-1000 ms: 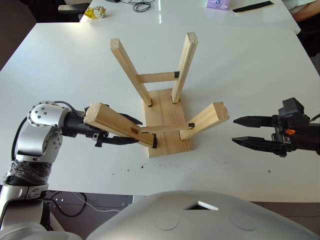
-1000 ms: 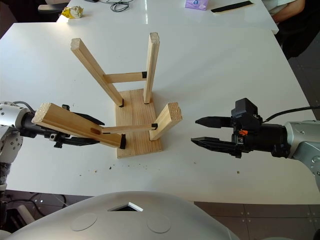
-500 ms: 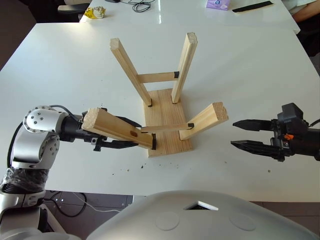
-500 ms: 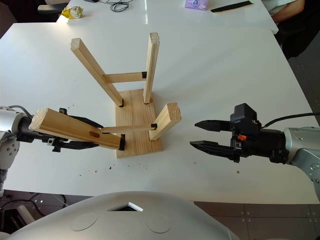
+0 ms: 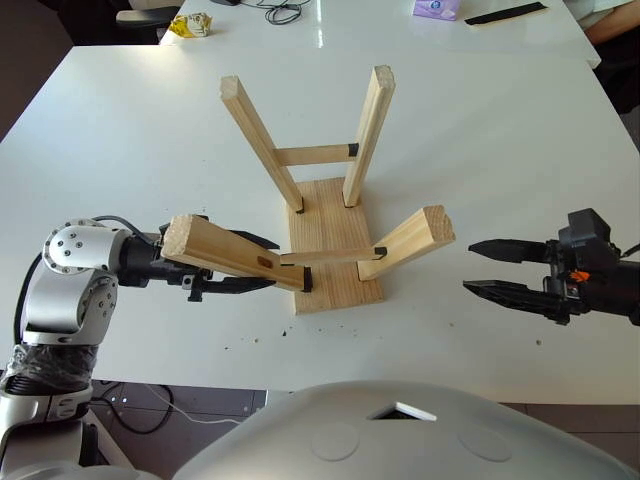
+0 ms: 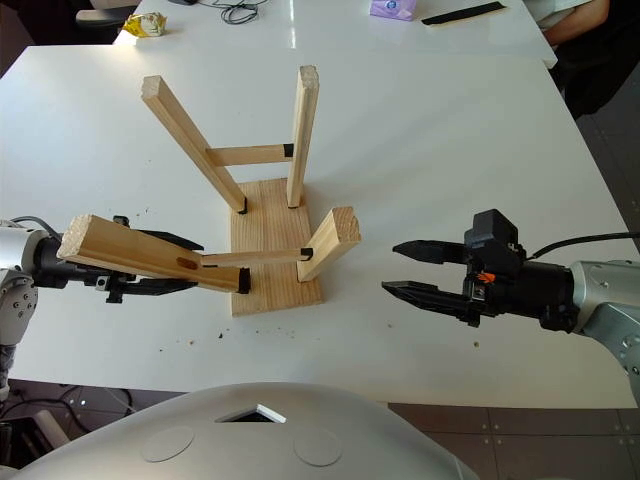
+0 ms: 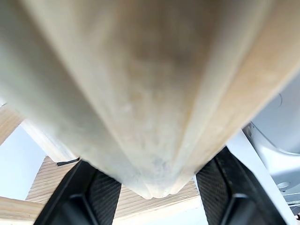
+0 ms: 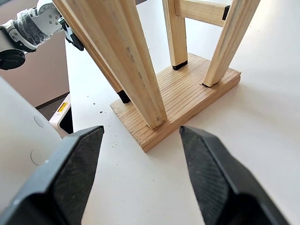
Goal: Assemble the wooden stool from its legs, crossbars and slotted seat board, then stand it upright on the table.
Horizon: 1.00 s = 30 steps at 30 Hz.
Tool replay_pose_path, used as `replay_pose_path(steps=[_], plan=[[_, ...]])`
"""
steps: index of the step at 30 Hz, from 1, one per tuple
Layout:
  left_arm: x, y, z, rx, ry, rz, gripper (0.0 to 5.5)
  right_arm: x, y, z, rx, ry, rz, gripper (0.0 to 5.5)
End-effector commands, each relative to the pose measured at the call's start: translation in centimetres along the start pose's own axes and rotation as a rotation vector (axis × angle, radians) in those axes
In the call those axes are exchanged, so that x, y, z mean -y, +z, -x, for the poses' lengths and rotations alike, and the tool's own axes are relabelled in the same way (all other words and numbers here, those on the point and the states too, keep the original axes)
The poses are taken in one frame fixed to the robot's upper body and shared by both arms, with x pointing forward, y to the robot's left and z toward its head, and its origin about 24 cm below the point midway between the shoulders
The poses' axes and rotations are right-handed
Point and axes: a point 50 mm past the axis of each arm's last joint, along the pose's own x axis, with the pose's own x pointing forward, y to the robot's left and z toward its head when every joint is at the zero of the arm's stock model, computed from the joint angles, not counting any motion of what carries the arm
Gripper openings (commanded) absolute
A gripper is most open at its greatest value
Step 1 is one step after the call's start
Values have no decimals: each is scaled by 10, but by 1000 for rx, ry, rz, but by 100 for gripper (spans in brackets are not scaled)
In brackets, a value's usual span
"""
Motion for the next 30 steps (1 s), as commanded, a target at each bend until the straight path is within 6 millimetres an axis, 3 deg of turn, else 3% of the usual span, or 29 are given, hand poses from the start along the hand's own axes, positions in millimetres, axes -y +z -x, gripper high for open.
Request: replay_pose_path(steps=[1, 8, 20, 30], plan=[[0, -1, -1, -26, 17, -15, 212, -1, 2, -1, 6, -1, 18, 299], [-7, 2, 2, -22, 40, -16, 212, -2, 0, -1, 3, -4, 14, 299], [6, -14, -7, -132, -17, 51, 212, -3, 0, -1, -2, -1, 24, 299], [1, -15, -17, -215, -14, 34, 212, -4, 4, -5, -6, 18, 44, 299]])
